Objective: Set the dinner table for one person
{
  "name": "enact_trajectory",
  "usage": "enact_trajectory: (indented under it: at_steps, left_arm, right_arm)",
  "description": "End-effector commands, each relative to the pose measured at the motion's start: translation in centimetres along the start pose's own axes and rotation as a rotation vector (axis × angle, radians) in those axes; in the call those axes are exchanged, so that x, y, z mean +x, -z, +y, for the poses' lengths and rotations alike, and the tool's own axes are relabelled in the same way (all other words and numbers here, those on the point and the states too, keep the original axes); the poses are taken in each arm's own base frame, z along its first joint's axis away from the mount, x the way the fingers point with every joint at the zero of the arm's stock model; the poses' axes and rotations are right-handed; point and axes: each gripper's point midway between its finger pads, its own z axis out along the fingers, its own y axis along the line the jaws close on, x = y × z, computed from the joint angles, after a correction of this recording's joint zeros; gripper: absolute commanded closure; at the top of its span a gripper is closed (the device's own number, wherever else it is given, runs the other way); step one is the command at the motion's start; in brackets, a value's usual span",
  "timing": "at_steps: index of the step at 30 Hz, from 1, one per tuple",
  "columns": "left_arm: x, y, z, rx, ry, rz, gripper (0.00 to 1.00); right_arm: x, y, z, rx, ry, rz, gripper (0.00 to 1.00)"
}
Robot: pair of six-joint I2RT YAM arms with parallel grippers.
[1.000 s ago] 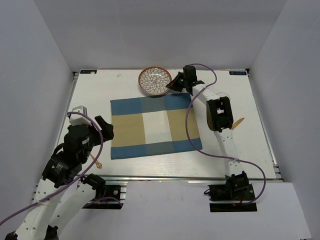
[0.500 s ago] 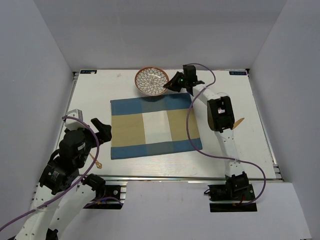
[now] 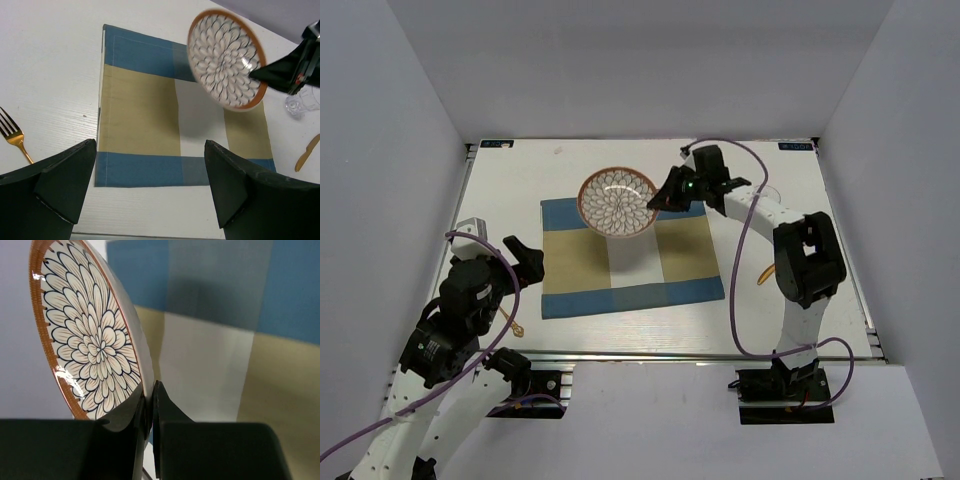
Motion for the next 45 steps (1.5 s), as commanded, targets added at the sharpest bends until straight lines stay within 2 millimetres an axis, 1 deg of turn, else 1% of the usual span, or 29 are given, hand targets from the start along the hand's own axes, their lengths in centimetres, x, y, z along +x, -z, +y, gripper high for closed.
enact_trajectory:
  at_steps: [1,6,11,13,14,20,21,22,24,29,31,32,33,34,36,37,38,39,40,41,42,43,44,45]
  left_arm:
    - [0.1,-0.1,-0.2,0.013,-0.004,0.001,0.02]
    - [0.0,0.1,-0.1,0.015,0.0,-0.009,0.02]
    - [0.0,0.1,-0.1,0.017,0.001,-0.01,0.02]
    - [0.1,0.1,-0.2,0.023,-0.001,-0.006,0.02]
    - [0.0,0.2,-0.3,0.025,-0.001,-0.008,0.02]
    - [0.0,0.2,-0.2,0.024,0.0,-0.012,0.02]
    - [-0.1,0.3,-0.2,0.026,0.001,-0.014,0.02]
    - [0.0,0.3,-0.2,0.024,0.001,-0.014,0.02]
    - [0.0,0.3,-0.3,0.031,0.0,-0.013,0.02]
    - [0.0,0.2,-0.3,0.032,-0.004,-0.011,0.02]
    - [0.0,0.3,-0.3,0.034,-0.003,-0.011,0.02]
    - [0.0,0.3,-0.3,0.034,-0.003,-0.011,0.02]
    - [0.0,0.3,-0.3,0.032,-0.003,-0.012,0.02]
    - [0.0,0.3,-0.3,0.031,-0.003,-0.013,0.02]
    - [-0.1,0.4,-0.3,0.034,-0.001,-0.018,0.02]
    - [-0.1,0.4,-0.3,0.034,-0.001,-0.018,0.02]
    - [-0.1,0.4,-0.2,0.031,-0.002,-0.016,0.02]
    - [-0.1,0.4,-0.2,0.032,-0.001,-0.017,0.02]
    - [-0.1,0.4,-0.3,0.034,-0.001,-0.018,0.02]
    - [-0.1,0.4,-0.3,0.033,0.0,-0.017,0.02]
    - [-0.1,0.4,-0.3,0.035,0.001,-0.019,0.02]
    - [-0.2,0.5,-0.2,0.034,0.002,-0.021,0.02]
    - [-0.1,0.4,-0.2,0.032,0.002,-0.021,0.02]
    - [-0.2,0.5,-0.2,0.034,0.003,-0.023,0.02]
  right_arm:
    - [0.3,0.7,2.4,-0.137,0.066,-0.028,1.0]
    - [2.3,-0.2,1.5,-0.11,0.081,0.013,1.0]
    - [3.1,-1.1,0.7,-0.096,0.088,0.029,1.0]
    - [3.3,-1.4,0.7,-0.107,0.086,0.041,1.0]
    - [3.8,-2.0,0.1,-0.099,0.077,0.056,1.0]
    - [4.8,-3.6,-1.8,-0.075,0.049,0.088,1.0]
    - [4.3,-3.4,-2.5,-0.063,0.039,0.076,1.0]
    - [5.0,-3.7,-2.2,-0.065,0.044,0.087,1.0]
    - [5.4,-3.8,-2.4,-0.072,0.036,0.091,1.0]
    - [5.5,-3.9,-2.9,-0.065,0.031,0.093,1.0]
    - [5.7,-3.7,-2.7,-0.073,0.036,0.092,0.76]
    - [5.7,-3.6,-2.5,-0.075,0.039,0.09,0.69]
    - [5.3,-3.3,-2.2,-0.079,0.043,0.077,0.54]
    - [5.6,-2.9,-2.2,-0.071,0.042,0.074,0.48]
    - [5.3,-2.4,-2.0,-0.067,0.045,0.059,0.27]
    - [5.1,-1.8,-1.7,-0.062,0.052,0.048,0.24]
    - [5.0,-1.5,-1.6,-0.053,0.053,0.042,0.11]
    - [4.7,-1.2,-1.7,-0.034,0.056,0.025,0.11]
    - [4.4,-0.2,-1.1,-0.023,0.072,0.007,0.11]
    - [4.4,0.3,-1.5,0.007,0.071,-0.008,0.11]
    - [3.6,0.9,-2.1,0.065,0.078,-0.06,0.11]
    - [3.1,2.2,-1.9,0.096,0.1,-0.087,0.11]
    - [3.0,3.0,-2.4,0.143,0.108,-0.102,0.11]
    - [2.1,3.7,-3.3,0.215,0.121,-0.151,0.11]
